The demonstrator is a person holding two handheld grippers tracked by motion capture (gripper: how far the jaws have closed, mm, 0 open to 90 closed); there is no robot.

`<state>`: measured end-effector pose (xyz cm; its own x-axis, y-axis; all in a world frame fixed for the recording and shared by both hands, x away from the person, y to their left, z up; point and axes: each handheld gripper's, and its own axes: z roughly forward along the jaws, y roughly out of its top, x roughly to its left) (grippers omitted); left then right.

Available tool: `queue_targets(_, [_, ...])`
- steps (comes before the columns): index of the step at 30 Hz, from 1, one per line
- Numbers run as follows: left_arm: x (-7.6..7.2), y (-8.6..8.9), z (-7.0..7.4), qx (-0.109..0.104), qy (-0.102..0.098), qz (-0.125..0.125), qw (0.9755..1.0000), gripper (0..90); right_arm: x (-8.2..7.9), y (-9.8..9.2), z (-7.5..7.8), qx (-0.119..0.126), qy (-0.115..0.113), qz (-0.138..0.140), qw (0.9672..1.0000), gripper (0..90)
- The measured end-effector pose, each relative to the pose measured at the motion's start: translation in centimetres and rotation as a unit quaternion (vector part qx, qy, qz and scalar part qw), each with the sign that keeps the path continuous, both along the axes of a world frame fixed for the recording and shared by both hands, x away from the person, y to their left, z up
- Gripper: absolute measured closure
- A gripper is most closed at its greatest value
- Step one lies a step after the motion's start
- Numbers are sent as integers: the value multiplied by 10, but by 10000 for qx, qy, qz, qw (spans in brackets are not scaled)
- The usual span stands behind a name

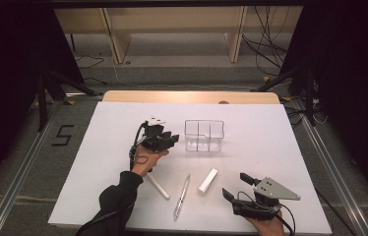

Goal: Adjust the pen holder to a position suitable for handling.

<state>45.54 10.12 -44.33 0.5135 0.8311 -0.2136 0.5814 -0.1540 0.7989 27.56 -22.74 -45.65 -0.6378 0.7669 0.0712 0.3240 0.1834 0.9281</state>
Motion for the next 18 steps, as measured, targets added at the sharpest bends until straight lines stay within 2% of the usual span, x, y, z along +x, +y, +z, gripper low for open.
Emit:
queue_targets(2, [-7, 9, 1, -31, -3, 4, 10000, 488, 0, 1, 0, -14, 9, 9, 10000, 210])
queue_targets(6, [-17, 21, 1, -12, -10, -79, 10000, 426, 0, 2, -1, -27, 30, 12, 10000, 210])
queue_targets(12, [-25, 32, 5, -4, -89, -101, 9999, 385, 0, 3, 0, -31, 26, 3, 10000, 210])
queue_targets(18, [-36, 36, 8, 15, -40, -157, 9999, 340, -1, 4, 0, -52, 26, 9, 10000, 210])
